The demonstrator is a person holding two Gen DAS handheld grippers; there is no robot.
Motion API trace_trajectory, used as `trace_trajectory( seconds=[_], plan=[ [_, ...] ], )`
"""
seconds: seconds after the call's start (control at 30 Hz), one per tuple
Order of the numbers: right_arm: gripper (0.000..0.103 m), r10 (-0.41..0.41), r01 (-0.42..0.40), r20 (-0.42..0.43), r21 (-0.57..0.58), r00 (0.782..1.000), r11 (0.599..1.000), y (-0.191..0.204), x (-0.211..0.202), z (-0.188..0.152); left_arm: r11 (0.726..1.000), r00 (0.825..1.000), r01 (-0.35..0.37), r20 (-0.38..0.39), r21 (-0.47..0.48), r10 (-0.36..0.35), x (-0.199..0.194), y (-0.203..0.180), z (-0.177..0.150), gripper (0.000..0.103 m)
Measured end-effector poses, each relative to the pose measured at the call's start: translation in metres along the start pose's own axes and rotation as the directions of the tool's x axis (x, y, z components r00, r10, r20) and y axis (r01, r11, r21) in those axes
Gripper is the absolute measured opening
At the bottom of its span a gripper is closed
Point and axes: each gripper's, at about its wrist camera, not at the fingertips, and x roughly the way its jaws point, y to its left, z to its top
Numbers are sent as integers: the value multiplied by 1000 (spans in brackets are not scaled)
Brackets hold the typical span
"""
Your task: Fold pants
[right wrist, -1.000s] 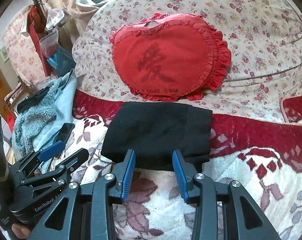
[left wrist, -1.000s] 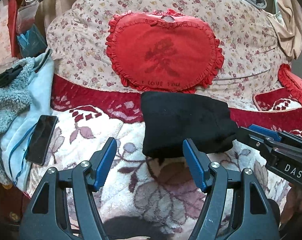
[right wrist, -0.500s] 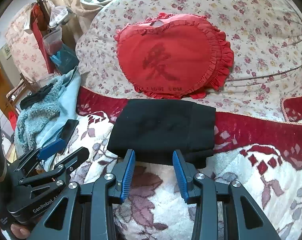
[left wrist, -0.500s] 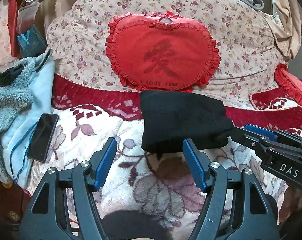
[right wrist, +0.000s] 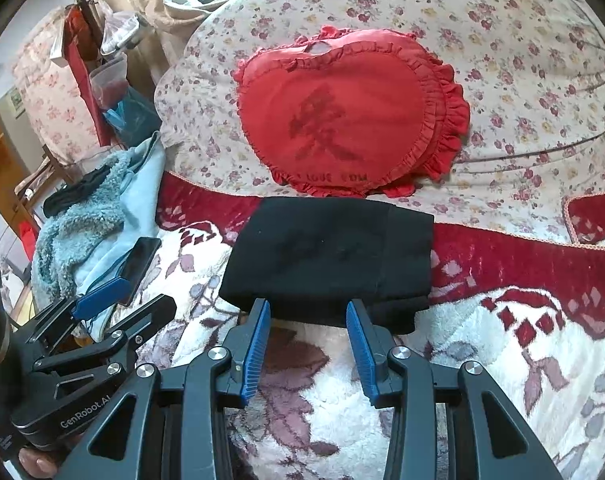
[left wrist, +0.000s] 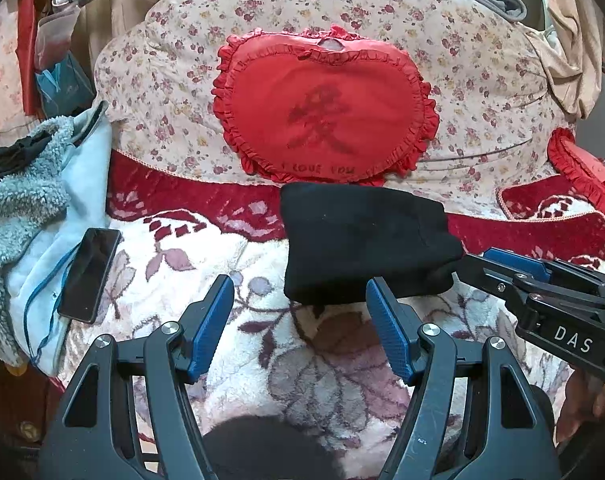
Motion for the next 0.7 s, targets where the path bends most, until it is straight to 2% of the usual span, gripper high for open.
trace_trajectory(
  seconds=[0.7],
  plan=[
    [39, 0, 0, -7, -1, 1000, 1000, 3, 1, 0, 1000, 1000, -4, -5, 6, 4, -3, 0, 0, 69]
  ],
)
